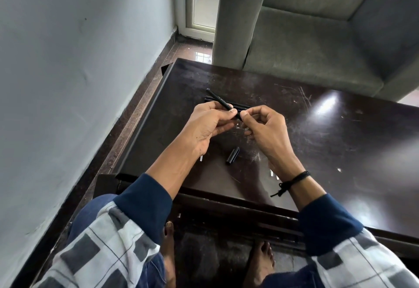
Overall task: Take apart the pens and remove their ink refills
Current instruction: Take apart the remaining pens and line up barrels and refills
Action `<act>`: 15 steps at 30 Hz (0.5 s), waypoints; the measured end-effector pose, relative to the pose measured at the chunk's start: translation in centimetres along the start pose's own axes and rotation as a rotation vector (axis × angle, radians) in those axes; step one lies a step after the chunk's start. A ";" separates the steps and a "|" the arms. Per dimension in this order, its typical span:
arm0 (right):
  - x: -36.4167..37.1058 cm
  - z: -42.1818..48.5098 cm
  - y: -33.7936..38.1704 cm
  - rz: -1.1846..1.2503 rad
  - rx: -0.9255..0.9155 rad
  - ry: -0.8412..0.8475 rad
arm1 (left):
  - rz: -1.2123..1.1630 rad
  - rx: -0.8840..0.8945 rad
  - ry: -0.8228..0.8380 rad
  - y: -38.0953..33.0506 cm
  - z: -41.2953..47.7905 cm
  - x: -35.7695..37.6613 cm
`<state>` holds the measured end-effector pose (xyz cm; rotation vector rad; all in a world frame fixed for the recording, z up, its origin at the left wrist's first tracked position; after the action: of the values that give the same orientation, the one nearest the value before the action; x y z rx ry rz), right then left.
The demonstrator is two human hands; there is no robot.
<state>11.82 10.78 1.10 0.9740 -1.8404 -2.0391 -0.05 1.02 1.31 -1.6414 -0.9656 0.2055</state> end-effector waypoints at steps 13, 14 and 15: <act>-0.3 0.2 -0.3 -0.042 -0.066 0.003 | -0.013 0.010 -0.004 -0.1 -0.1 0.0; -0.3 0.1 -0.3 -0.037 -0.058 0.001 | -0.015 0.014 -0.008 -0.1 -0.1 -0.1; -0.2 0.1 -0.2 -0.031 -0.049 -0.002 | -0.019 0.016 -0.010 -0.2 -0.2 -0.1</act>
<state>12.01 11.04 0.94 0.9936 -1.7781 -2.0937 -0.11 0.84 1.49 -1.6172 -0.9849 0.2083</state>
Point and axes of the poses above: each hand's wrist, its own z-axis towards the middle knuckle, its own x-axis out of the palm, y = z × x, the point moved 2 cm from there along z, towards the middle knuckle, and after that the axes turned 2 degrees about -z, right-handed, at the moved point
